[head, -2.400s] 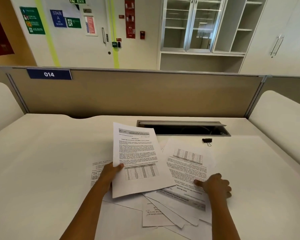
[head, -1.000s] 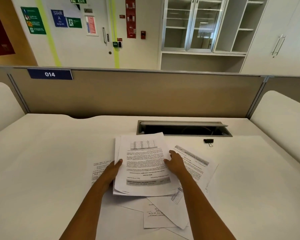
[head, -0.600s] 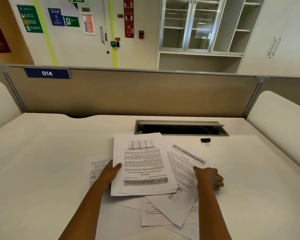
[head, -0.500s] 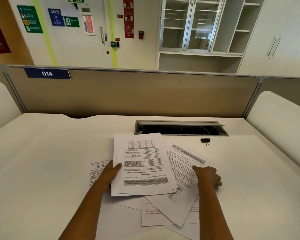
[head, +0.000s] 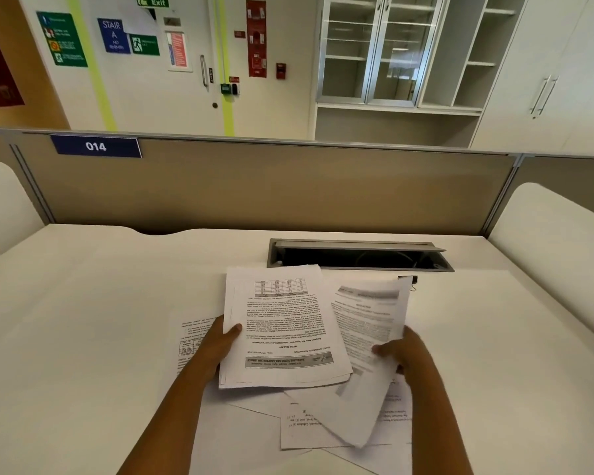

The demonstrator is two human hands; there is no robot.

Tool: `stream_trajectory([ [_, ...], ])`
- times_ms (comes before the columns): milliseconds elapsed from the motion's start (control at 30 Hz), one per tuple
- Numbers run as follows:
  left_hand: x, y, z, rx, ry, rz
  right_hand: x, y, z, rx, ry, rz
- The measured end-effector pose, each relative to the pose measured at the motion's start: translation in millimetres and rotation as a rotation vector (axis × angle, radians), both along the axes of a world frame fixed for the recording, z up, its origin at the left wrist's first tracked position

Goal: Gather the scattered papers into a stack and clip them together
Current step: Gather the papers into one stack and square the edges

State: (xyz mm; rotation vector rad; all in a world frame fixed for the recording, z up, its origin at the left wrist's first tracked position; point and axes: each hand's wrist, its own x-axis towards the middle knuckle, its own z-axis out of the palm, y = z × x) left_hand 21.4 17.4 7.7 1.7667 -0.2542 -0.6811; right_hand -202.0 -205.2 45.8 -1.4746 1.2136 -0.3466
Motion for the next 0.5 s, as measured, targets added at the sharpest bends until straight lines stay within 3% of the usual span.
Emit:
stream_trajectory([
  [167, 0, 0, 1, 0.035, -0.02, 0.007, -21, -8, 40, -0.142, -0.231, -0.284],
  [300, -2, 0, 3, 0.034, -0.007, 0.015, -26, 3, 75, -0.386, -0.207, -0.312],
  [500, -5, 4, 9, 0.029, 0.004, 0.01, -24, 18, 146, -0.573, -0.454, -0.249],
])
